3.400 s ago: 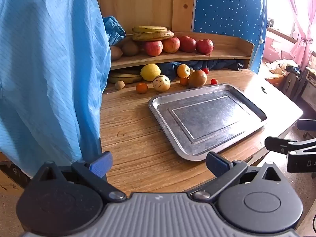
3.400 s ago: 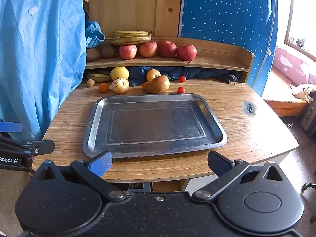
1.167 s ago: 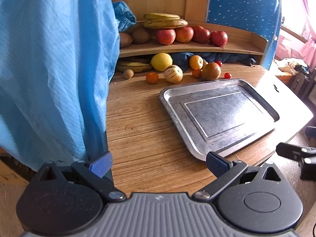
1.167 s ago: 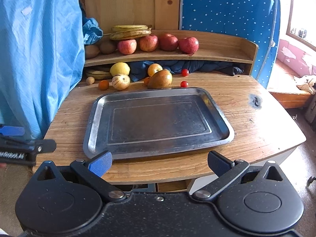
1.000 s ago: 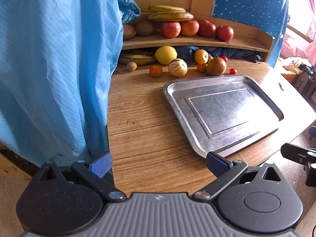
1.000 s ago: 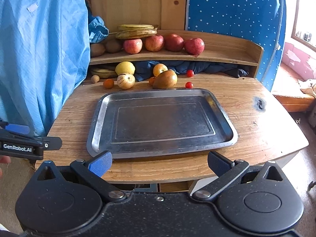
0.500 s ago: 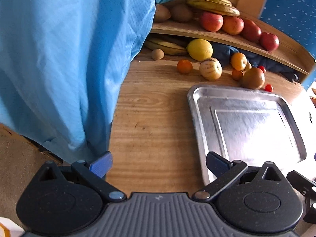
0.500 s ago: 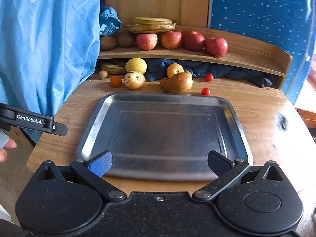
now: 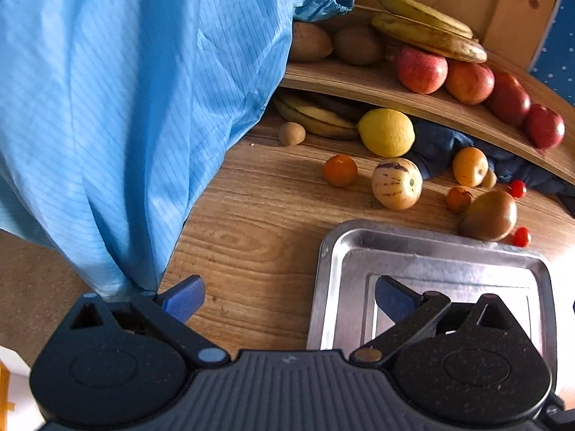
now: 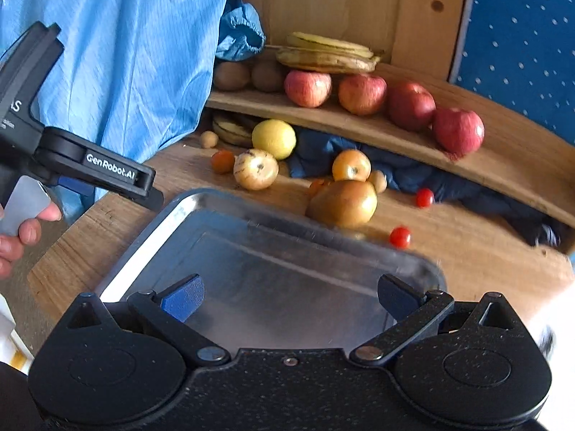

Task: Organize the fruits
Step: 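Reach the left tool toward the kiwi while the right tool reaches toward the small orange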

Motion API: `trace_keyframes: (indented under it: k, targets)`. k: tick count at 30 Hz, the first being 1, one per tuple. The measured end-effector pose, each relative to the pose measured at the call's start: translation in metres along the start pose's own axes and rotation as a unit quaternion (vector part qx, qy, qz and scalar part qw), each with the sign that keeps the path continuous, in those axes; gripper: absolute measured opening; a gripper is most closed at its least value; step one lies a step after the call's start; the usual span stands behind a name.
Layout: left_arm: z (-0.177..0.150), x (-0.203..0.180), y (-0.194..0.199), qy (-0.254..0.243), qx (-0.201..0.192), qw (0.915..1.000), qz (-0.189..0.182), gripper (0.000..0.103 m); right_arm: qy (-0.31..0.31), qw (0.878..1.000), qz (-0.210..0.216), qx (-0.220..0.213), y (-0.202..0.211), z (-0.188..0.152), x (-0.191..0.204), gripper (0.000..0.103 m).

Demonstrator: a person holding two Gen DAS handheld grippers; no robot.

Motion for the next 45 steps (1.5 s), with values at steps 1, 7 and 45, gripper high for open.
trace_keyframes:
  k: [1,7,45]
  targets:
    - [0.003,-0.002,-0.001,0.001,0.000,1.0000,0.007,0.103,0.004,1.000,0.002,-0.002,-0.002,0.002,-0.004,0.103]
    - [0.022,-0.002,-0.001,0.008,-0.002,0.9995,0.032,0.103,0.015,1.000,0.022,-0.010,-0.009,0.010,-0.013,0.103]
    - [0.108,-0.001,-0.069,0.005,0.007,1.0000,0.004,0.090,0.169,0.983,0.070,-0.015,-0.090,0.109,0.041,0.089]
Point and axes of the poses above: each gripper's, at about its wrist camera, not at the fingertips, and y roughly against the way its jaws point, x to its left, z to its top, the point moved 5 cm from there along -y, roughly the way its jaws point, and after that the axes turned 6 degrees about z, right-handed, at the moved point
